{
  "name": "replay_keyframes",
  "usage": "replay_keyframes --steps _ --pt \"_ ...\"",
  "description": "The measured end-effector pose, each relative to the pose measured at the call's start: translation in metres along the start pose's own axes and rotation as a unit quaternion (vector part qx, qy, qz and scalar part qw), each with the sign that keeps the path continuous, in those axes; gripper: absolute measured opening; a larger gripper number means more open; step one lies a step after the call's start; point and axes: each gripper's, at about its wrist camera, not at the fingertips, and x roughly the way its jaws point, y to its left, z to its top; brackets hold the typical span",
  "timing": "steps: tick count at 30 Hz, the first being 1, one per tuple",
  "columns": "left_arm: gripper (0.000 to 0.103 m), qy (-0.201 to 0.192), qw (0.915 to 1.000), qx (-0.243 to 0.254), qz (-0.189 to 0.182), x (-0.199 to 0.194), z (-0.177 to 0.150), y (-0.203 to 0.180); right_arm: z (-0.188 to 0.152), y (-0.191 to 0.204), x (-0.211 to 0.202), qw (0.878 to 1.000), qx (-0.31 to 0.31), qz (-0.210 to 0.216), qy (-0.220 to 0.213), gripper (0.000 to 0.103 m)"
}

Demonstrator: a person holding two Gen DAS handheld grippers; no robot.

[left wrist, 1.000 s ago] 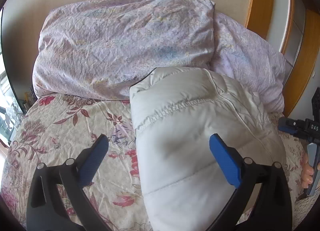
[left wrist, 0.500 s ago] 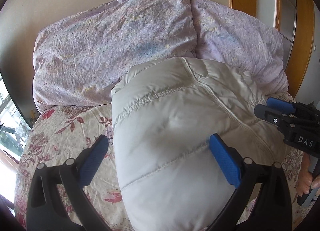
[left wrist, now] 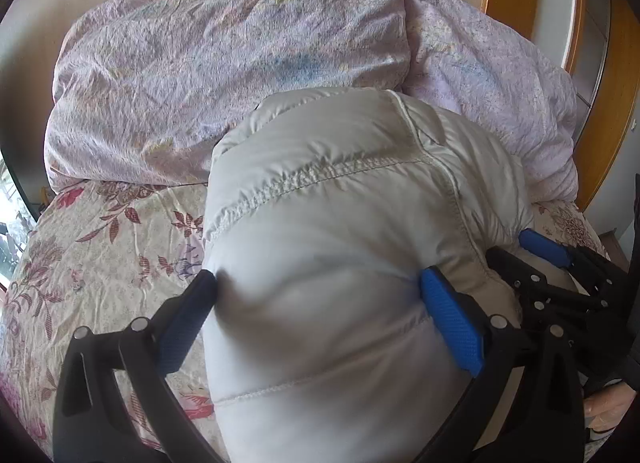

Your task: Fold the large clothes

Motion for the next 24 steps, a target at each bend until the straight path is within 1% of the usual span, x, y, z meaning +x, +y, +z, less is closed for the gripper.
replay_keyframes --steps 5,12,19,22,24 --pt "0.101 -0.006 0.9994 0.020 0.027 0.010 -0.004 -0.009 -0.003 -0.008 0.013 1.000 0.007 0.014 0.013 0.061" --pt "0.101 -0.005 0.9988 0.024 0.043 0.023 -0.008 -0.011 -0.005 -0.009 0.024 1.000 0.003 0.014 0.019 0.061" --pt "0.101 -0.009 0.9983 0.019 0.054 0.030 -0.011 -0.011 -0.003 -0.009 0.030 1.000 0.000 0.010 0.018 0.061" --pt "0.101 0.001 0.9988 0.018 0.046 0.021 -0.006 -0.010 0.003 -0.007 0.021 1.000 -0.010 0.009 0.018 0.061" --pt "0.101 0.003 0.9992 0.013 0.039 0.011 0.001 -0.005 0.009 -0.009 0.010 1.000 -0.005 0.019 0.012 0.061"
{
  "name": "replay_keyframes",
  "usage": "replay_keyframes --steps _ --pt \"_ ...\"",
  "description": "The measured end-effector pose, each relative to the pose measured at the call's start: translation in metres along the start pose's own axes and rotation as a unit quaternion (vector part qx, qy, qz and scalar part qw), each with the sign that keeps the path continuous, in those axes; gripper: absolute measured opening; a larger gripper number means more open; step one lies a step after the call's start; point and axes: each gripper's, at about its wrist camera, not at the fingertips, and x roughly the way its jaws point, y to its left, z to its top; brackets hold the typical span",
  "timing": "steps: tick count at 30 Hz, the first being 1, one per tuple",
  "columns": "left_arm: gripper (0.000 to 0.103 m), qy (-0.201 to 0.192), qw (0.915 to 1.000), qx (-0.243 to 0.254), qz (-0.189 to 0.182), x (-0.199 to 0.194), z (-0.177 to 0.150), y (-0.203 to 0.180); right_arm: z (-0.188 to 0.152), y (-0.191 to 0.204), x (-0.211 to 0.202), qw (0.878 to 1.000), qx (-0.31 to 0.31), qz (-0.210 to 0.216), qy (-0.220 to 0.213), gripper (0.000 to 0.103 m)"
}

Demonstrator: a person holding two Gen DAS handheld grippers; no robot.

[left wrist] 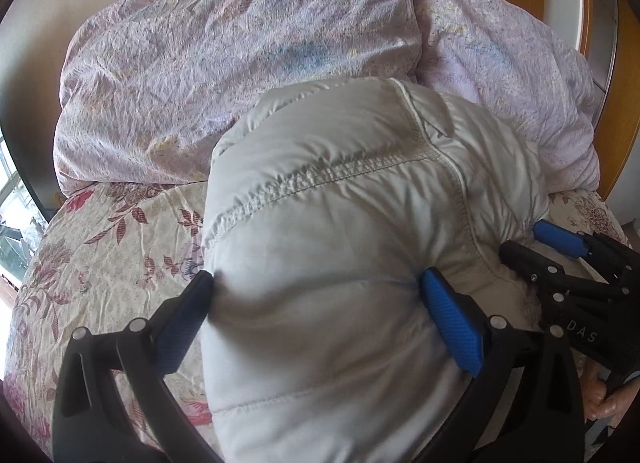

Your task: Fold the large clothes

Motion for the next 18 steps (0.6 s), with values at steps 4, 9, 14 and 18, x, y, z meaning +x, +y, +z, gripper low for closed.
replay_keyframes --steps 4,9,14,18 --pt "0.101 -0.031 0.9993 0.004 0.020 -0.018 0.016 0.007 0.021 -0.010 -0.022 0.998 0.033 0.012 -0.049 0.061" --pt "0.101 -0.031 0.9983 0.012 0.048 -0.004 0.034 0.012 0.046 -0.020 -0.006 0.997 0.066 -0.002 -0.048 0.061" --pt "0.101 -0.041 0.9987 0.000 0.030 0.014 0.029 0.012 0.045 -0.021 0.027 0.998 0.052 -0.033 -0.025 0.061" --pt "0.101 -0.031 0.9990 -0.033 -0.002 0.026 0.025 0.017 0.039 -0.026 0.039 0.998 0.044 -0.029 -0.033 0.064"
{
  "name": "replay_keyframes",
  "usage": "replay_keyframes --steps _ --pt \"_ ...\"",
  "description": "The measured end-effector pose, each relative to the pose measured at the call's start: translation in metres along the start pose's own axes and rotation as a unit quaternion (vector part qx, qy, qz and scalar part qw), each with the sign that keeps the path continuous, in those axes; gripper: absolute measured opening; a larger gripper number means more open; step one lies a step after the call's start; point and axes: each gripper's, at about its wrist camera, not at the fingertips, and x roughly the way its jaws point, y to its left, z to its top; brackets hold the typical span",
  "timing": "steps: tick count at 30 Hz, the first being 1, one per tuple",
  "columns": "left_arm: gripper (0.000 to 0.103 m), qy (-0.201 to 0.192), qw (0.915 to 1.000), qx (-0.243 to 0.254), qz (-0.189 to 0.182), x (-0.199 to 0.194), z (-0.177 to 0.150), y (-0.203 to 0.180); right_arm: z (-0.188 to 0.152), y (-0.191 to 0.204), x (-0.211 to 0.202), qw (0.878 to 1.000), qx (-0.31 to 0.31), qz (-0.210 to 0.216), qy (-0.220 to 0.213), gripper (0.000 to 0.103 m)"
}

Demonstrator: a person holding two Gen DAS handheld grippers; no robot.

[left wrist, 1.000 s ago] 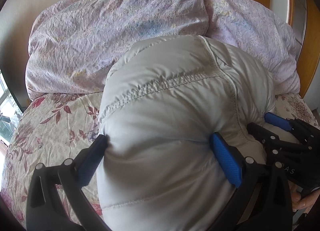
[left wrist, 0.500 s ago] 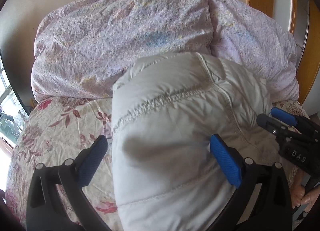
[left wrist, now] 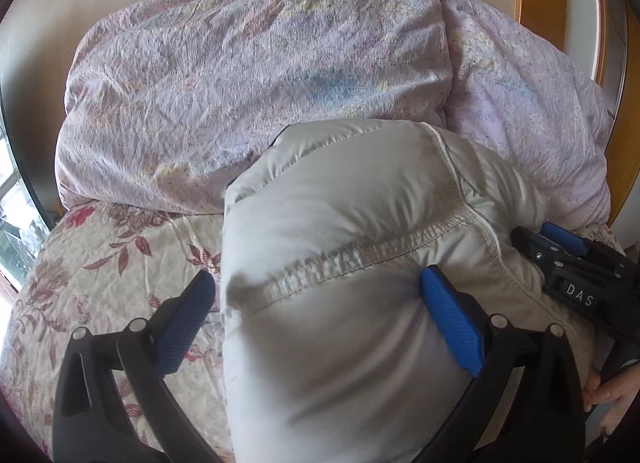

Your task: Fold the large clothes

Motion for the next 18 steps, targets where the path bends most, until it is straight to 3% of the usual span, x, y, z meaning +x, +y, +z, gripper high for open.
replay_keyframes --steps 4,18 --pt "0.101 0.011 0.9991 -0.029 -0.028 0.011 -0.003 0.006 -0.003 -0.007 0.010 1.000 0.016 0.011 0.001 0.066" --pt "0.101 -0.010 0.9999 -0.001 0.012 0.020 -0.005 -0.010 -0.012 -0.013 0.021 0.999 0.024 0.002 -0.021 0.074"
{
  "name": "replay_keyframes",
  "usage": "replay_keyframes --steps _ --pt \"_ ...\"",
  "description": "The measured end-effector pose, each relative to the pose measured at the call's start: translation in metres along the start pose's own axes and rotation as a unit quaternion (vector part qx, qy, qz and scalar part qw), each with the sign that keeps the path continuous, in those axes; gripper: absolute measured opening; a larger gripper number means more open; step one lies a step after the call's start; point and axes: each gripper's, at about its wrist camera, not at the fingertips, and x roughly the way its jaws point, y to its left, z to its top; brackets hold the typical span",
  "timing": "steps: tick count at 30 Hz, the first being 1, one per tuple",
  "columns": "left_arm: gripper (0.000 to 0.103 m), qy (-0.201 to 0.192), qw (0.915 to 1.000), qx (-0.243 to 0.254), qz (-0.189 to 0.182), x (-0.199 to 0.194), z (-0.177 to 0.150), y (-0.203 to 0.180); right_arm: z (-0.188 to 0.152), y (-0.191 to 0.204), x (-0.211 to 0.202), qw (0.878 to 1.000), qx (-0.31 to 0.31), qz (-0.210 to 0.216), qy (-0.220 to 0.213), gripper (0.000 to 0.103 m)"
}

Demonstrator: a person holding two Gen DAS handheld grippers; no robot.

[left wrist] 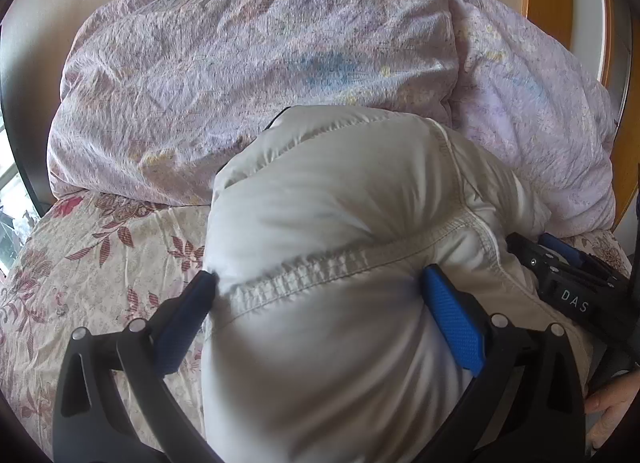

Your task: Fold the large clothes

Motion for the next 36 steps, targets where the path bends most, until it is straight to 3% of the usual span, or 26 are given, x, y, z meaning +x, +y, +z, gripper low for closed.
replay_keyframes --steps 4,10,17,22,30,36 --pt "0.101 -0.006 0.9999 0.008 -0.003 -0.015 -0.001 0.004 -0.004 0.001 -0.016 0.999 0.006 -0.042 -0.001 0.084" --pt "0.101 -0.014 0.9994 0.013 -0.028 -0.058 -0.016 0.014 -0.022 -0.005 -0.067 0.998 0.051 -0.020 0.008 0.085" --pt "0.101 -0.008 0.9993 0.020 -0.029 -0.099 -0.049 0.017 -0.046 0.008 -0.125 0.998 0.049 -0.019 0.015 0.096" --pt "0.101 0.005 0.9995 0.005 -0.031 -0.121 -0.074 0.022 -0.068 0.015 -0.153 0.998 0.041 -0.038 0.026 0.098" --pt "0.101 0.003 0.9993 0.030 -0.022 -0.159 -0.103 0.014 -0.100 0.020 -0.180 0.998 0.035 -0.043 0.041 0.099" --pt "0.101 0.022 0.9988 0.035 -0.024 -0.167 -0.117 0.010 -0.114 0.036 -0.191 0.998 0.006 -0.044 0.051 0.099"
